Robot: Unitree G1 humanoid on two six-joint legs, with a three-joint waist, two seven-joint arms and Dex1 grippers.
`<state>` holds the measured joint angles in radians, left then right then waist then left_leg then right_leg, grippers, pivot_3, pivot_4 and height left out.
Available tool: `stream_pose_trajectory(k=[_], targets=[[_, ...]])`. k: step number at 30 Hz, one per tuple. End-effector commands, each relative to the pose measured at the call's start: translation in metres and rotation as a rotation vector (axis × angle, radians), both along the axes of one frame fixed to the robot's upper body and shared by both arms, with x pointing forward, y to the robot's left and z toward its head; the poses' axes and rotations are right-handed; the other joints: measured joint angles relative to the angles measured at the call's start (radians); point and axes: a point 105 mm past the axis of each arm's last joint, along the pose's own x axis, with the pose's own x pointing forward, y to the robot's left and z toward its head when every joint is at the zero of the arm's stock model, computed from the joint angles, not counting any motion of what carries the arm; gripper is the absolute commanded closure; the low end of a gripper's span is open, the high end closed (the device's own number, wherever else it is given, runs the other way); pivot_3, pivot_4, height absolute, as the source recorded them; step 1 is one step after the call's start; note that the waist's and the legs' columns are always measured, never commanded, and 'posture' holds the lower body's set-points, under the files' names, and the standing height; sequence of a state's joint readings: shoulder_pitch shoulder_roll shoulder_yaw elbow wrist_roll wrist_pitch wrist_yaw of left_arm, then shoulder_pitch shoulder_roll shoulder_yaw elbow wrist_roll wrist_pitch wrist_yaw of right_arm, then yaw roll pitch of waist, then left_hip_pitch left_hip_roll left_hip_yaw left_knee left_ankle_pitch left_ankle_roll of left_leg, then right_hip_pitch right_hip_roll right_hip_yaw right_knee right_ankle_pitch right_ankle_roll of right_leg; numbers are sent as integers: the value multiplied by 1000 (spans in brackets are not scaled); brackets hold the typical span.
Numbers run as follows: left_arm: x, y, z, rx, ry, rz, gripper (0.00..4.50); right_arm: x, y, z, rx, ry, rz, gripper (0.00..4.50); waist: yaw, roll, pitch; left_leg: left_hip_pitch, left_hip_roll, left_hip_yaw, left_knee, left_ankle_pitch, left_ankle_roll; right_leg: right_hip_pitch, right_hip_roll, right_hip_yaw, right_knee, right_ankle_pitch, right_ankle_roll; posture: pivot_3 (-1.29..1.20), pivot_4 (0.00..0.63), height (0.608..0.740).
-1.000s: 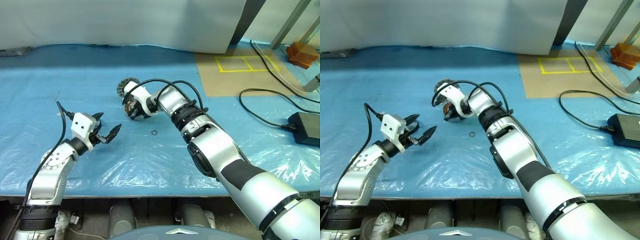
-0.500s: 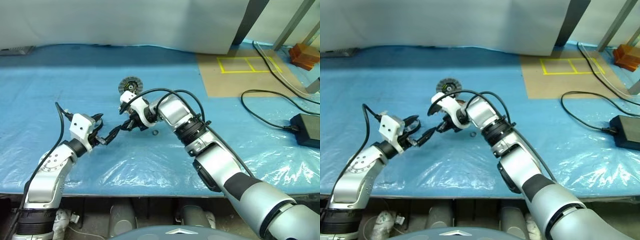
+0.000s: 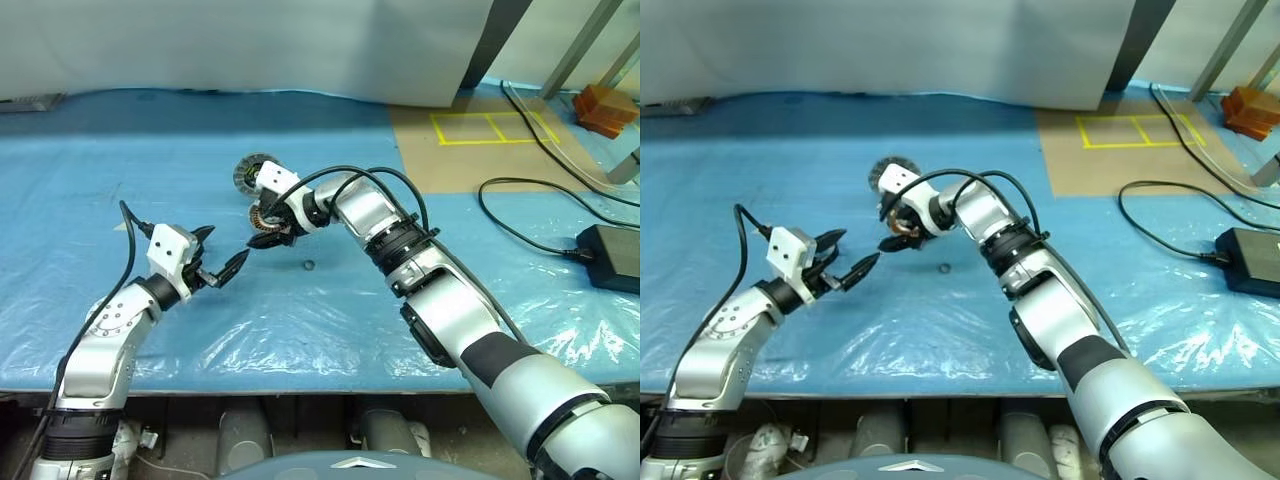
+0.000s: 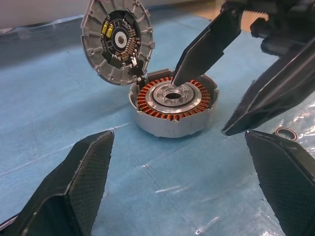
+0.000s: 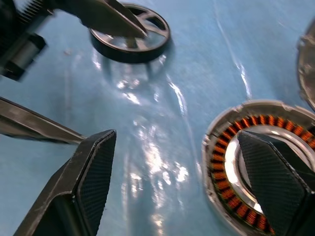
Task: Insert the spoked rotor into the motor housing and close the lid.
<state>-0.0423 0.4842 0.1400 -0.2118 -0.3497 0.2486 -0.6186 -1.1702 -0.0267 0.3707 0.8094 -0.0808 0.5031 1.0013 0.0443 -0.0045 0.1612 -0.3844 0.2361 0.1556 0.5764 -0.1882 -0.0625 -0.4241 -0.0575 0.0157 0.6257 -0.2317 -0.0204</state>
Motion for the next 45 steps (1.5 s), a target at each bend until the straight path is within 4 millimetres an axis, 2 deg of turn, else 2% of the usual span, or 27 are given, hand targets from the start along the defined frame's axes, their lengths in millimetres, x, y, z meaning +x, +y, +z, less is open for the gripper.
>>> stream_pose_trajectory(k=[1, 7, 13, 19, 26, 30, 33, 36, 38, 42, 45], targets=[[1, 2, 11, 16, -52, 8, 0, 14, 0, 15, 0, -128, 4, 554, 0, 0, 0, 0, 0, 0, 0, 0, 0, 0, 0, 0, 0, 0, 0, 0, 150, 740], [-4, 2, 11, 20, -39, -19, 0, 19, -6, 3, -58, -167, 33, 554, 0, 0, 0, 0, 0, 0, 0, 0, 0, 0, 0, 0, 0, -1, -2, 0, 150, 740], [-14, 0, 23, -3, -27, -119, 0, 19, -4, -10, -92, -160, 38, 554, 0, 0, 0, 0, 0, 0, 1, 0, 0, 0, 0, 0, 1, -2, -4, 0, 150, 740], [-22, 1, 18, 32, 22, -173, 0, 18, -3, -16, -105, -148, 29, 554, 0, 0, 0, 0, 0, 0, 1, 0, 0, 0, 0, 0, 1, -2, -4, 0, 150, 740], [-20, -3, 15, 39, 16, -166, 0, 22, -11, -32, -167, -137, -47, 554, 1, 0, 0, 0, 0, 0, 2, 0, 0, 0, 0, 0, 1, -2, -4, 0, 150, 740], [-17, -5, 14, 34, -4, -144, 0, 16, -13, -44, -215, -118, -8, 554, 1, 0, 0, 0, 0, 0, 2, 0, 0, 0, 0, 0, 2, -2, -4, 0, 150, 740], [-16, -8, 12, 31, -9, -142, 0, 12, -14, -47, -229, -102, 11, 1174, 1, 0, 0, 1, 0, 0, 2, 0, 0, 1, 0, 0, 2, -2, -4, 0, 150, 740], [-13, -7, 13, 22, -22, -120, 0, 10, -14, -48, -247, -96, 34, 2170, 2, 0, 0, 1, 0, 0, 2, 0, 0, 1, 0, 0, 2, -2, -4, 0, 150, 740], [-12, -6, 13, 21, -25, -111, 0, 10, -14, -46, -251, -93, 29, 2668, 1, 0, 0, 1, 1, 0, 2, 0, 0, 1, 0, 0, 2, -2, -4, 0, 150, 740], [-11, -3, 15, 20, -31, -107, 0, 10, -8, -34, -221, -65, 12, 2726, 0, 0, 0, 3, 0, 0, 2, 0, 0, 2, 0, 0, 3, -2, -4, 0, 150, 740], [-13, -1, 18, 10, -36, -105, 0, 2, 4, -21, -180, -11, 24, 2726, 1, 0, 0, 2, 0, 0, 2, 0, 0, 2, 0, 0, 2, -2, -4, 0, 150, 740]])
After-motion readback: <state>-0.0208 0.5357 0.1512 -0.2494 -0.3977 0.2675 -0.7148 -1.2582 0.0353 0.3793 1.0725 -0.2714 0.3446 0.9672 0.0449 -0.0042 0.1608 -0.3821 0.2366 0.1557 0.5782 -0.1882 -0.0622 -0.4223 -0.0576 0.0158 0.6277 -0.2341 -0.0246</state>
